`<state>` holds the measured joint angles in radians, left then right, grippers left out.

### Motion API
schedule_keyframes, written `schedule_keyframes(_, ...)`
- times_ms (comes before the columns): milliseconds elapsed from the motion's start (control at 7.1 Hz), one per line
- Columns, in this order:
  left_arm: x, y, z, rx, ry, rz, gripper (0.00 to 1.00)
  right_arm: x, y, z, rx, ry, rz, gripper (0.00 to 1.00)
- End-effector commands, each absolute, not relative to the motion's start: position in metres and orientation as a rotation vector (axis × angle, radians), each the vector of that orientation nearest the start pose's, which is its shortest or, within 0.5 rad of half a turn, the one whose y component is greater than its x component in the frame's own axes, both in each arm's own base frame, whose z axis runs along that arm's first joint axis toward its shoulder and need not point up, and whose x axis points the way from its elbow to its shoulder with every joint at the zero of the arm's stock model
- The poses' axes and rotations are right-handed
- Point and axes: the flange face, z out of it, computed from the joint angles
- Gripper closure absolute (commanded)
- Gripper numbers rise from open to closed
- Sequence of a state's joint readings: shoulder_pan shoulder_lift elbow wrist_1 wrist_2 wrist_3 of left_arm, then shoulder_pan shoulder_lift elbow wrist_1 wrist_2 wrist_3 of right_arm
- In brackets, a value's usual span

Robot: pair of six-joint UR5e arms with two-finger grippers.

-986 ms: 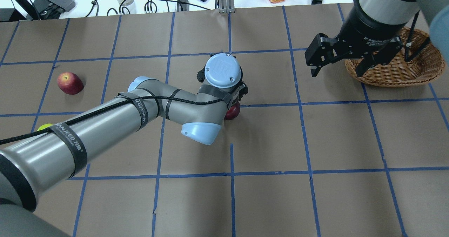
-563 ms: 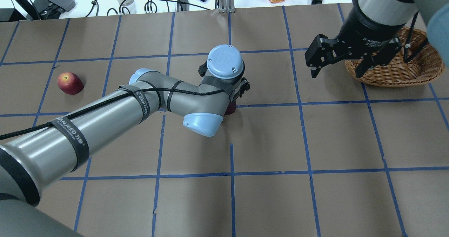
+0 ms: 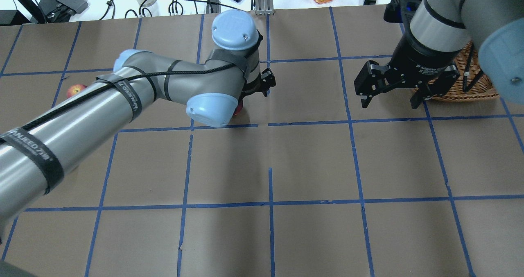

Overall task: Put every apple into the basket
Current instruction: 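Carry the dark red apple toward the table center and release it, then grasp dark red apple with right gripper while left grasps green apple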

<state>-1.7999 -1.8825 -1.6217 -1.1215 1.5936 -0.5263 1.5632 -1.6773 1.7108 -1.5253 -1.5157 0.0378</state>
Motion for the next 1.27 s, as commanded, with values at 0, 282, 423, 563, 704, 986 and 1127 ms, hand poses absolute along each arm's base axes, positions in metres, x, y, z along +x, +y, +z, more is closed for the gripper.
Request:
schedule_keyframes(0, -0.174, -0.556, 0.395, -0.211, 3.153, -0.082, 0.0, 0.135, -0.451, 0.456, 0.076, 3.085, 0.089, 0.0)
schedule_keyframes(282, -0.062, -0.538, 0.431, 0.016, 3.157, 0.02, 0.0, 0.139, -0.451, 0.456, 0.071, 3.072, 0.087, 0.0)
schedule_keyframes(423, -0.014, -0.523, 0.436, 0.086, 3.162, 0.063, 0.0, 0.141, -0.457, 0.45, 0.069, 3.067, 0.092, 0.0)
schedule_keyframes(563, 0.024, -0.512, 0.421, 0.241, 3.165, 0.109, 0.0, 0.147, -0.472, 0.44, 0.096, 3.057, 0.074, 0.0)
schedule_keyframes(704, 0.071, -0.498, 0.403, 0.343, 3.176, 0.138, 0.0, 0.16, -0.483, 0.429, 0.213, 3.013, 0.067, 0.0)
schedule_keyframes(986, 0.158, -0.488, 0.353, 0.248, 3.199, 0.138, 0.0, 0.23, -0.509, 0.393, 0.325, 2.978, -0.055, 0.0)
schedule_keyframes(1127, 0.166, -0.489, 0.315, 0.328, 3.161, 0.091, 0.0, 0.271, -0.516, 0.372, 0.411, 2.955, -0.068, 0.0)
